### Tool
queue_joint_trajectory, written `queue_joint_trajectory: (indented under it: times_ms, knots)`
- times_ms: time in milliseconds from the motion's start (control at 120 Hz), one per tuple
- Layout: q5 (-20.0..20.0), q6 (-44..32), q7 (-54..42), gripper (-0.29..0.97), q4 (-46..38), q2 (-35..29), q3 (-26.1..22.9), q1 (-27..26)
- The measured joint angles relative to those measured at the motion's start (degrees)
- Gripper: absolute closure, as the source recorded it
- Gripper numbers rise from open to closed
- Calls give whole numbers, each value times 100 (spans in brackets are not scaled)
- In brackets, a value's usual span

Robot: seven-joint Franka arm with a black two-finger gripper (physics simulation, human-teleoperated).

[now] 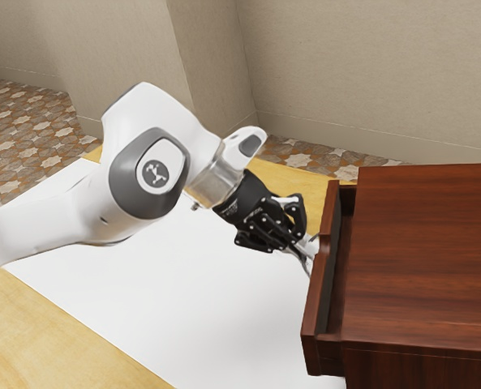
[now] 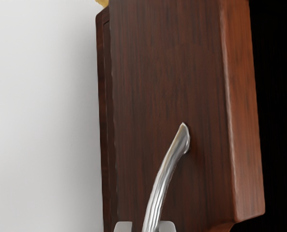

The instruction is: Pull the drawer handle with one arm to open the drawer

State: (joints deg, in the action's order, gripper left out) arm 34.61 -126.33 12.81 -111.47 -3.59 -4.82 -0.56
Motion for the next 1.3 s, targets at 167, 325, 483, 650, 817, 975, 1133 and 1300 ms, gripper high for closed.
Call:
queue_joint_trajectory:
  times_ms: [167,325,483,650,817,975,1133,1300]
  knots:
    - [-33,16,-30,73,-58,-32,27,76]
    - [-41,23,-58,72,-222,-202,23,107]
    - [-35,27,-93,73,-304,-257,24,91]
    - [-49,28,-116,72,-377,-289,84,68]
    - [-54,29,-145,72,-400,-333,165,83]
    - [-56,29,-179,72,-527,-466,173,91]
    - [-61,29,-202,72,-635,-579,173,95]
    - [-67,29,-219,73,-718,-665,247,93]
